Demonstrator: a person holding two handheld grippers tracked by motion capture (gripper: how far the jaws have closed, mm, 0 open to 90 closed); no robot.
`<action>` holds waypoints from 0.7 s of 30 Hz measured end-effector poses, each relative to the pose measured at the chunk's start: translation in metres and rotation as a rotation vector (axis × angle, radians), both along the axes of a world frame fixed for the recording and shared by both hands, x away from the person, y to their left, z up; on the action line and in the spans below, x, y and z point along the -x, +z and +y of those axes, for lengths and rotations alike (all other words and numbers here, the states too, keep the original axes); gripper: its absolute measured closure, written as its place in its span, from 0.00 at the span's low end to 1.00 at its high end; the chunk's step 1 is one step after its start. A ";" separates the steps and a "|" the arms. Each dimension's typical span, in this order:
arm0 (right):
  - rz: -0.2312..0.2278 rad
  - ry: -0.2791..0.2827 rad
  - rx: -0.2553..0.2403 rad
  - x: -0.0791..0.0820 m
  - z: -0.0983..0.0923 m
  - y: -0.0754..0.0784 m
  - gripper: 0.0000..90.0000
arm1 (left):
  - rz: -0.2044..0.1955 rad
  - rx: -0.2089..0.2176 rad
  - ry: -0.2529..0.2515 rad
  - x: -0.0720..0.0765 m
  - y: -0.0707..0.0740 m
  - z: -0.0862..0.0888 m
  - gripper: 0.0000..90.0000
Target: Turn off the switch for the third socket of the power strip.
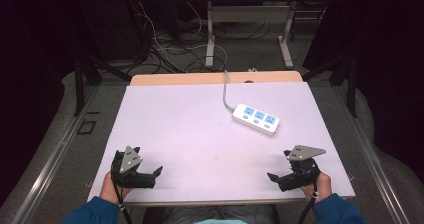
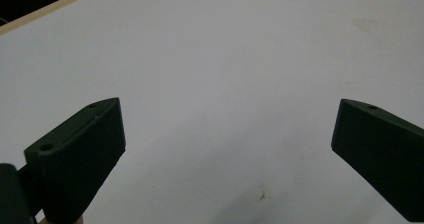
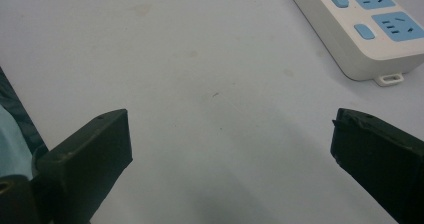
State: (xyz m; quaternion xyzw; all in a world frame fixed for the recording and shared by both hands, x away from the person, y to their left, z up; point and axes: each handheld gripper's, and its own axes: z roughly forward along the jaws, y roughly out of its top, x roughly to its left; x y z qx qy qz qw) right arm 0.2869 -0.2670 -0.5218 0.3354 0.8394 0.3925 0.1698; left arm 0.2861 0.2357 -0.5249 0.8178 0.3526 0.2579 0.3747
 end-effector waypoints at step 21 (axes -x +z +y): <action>-0.008 0.002 -0.005 -0.002 0.001 0.001 0.03 | 0.007 0.000 -0.003 0.000 0.000 -0.001 0.01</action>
